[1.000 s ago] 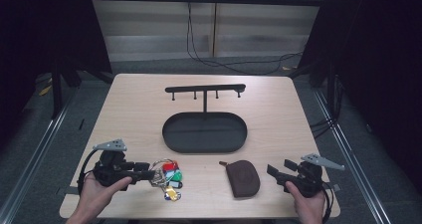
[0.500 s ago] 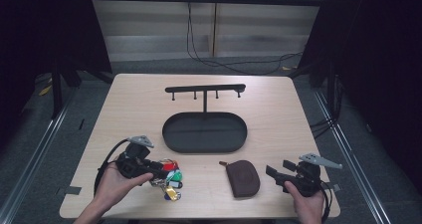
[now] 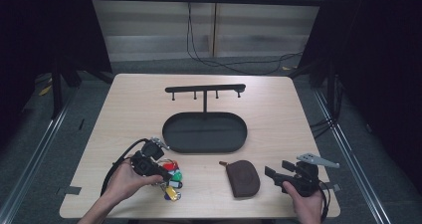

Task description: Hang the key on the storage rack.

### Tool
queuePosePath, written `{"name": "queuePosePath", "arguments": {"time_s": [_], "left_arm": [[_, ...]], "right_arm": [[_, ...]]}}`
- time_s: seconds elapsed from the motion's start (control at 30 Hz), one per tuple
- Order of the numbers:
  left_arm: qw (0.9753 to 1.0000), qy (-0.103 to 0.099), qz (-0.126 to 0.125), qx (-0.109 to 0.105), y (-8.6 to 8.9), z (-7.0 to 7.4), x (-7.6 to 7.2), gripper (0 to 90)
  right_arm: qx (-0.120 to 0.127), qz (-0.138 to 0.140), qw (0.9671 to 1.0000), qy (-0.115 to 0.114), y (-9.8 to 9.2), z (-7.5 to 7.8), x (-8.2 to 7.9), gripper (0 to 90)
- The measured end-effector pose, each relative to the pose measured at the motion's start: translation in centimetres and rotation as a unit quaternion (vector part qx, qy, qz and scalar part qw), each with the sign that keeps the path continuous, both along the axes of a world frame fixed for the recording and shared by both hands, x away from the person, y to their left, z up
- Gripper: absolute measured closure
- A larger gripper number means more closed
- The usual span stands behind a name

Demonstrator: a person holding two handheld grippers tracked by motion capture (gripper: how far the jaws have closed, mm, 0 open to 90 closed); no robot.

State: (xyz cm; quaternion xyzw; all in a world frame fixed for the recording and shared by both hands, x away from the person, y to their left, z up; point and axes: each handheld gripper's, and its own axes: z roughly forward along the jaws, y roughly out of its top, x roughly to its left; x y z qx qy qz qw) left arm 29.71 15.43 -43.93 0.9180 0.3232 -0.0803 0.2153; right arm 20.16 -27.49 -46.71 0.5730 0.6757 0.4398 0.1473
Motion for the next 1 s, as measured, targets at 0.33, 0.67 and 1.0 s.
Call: {"name": "queuePosePath", "arguments": {"time_s": [0.33, 0.67, 1.0], "left_arm": [[0.999, 0.011, -0.01, 0.043, -1.2, -1.4, 0.6, 77.1], [0.9966, 0.02, -0.032, 0.074, -2.1, -2.0, 0.4, 78.0], [0.9914, 0.024, -0.041, 0.122, -4.0, -1.9, 1.0, 81.2]], "right_arm": [[-0.002, 0.004, 0.9999, 0.01, 0.1, -0.1, 0.2, 20.8], [0.0, 0.0, 0.9998, 0.021, -0.1, -0.4, 0.3, 20.8], [-0.006, -0.003, 0.9996, 0.028, -0.1, -0.5, 0.6, 20.8]]}}
